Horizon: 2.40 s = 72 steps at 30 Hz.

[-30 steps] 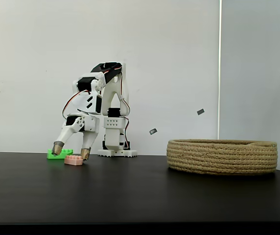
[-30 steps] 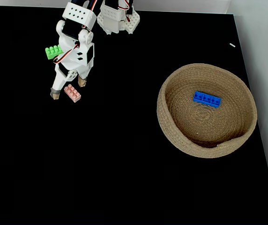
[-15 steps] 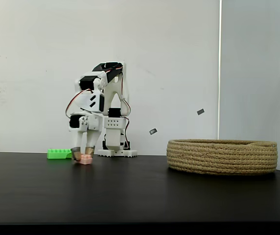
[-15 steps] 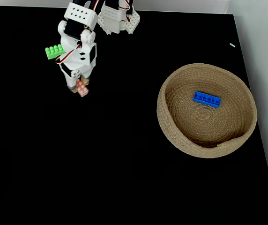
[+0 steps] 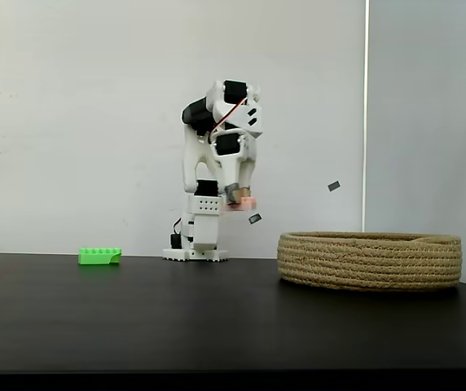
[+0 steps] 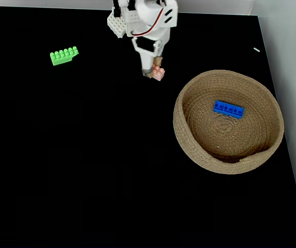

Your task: Place the lego blocks in the tray

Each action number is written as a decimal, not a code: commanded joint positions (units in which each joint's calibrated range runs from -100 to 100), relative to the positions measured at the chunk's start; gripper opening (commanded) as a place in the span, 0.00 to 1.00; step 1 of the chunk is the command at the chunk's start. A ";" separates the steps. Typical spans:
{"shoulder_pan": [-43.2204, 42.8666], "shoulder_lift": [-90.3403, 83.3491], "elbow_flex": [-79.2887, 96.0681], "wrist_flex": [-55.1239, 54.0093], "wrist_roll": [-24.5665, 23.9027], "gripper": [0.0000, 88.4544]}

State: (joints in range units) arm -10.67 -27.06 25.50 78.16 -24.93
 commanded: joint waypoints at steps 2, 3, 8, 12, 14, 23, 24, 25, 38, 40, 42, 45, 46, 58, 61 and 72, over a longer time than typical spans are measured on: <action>-6.56 -1.49 -5.66 -8.56 -2.34 0.00; -6.73 -1.23 -5.48 -12.39 -2.05 0.00; -8.21 -1.92 -1.56 -27.22 -1.07 0.00; -11.59 -2.35 4.74 -34.80 -2.20 0.16; -12.42 -2.18 7.65 -38.96 -2.00 0.20; -10.19 0.92 4.92 -30.38 0.88 0.42; -9.20 0.92 2.91 -25.55 1.56 0.45; -7.72 0.66 1.45 -21.47 2.64 0.47; 23.03 -11.38 11.94 -7.98 28.96 0.51; 29.30 -11.64 13.22 -6.15 33.75 0.51; 35.48 -11.55 13.49 -4.81 38.34 0.53; 45.54 -10.95 13.95 -2.31 45.96 0.54; 49.00 -10.69 14.77 -1.98 48.99 0.54; 69.28 1.43 15.95 -4.31 61.25 0.58; 71.67 4.53 14.77 -5.06 62.61 0.57; 76.04 11.67 17.59 -15.72 63.88 0.52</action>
State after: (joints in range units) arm 64.82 -15.69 43.79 65.49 38.66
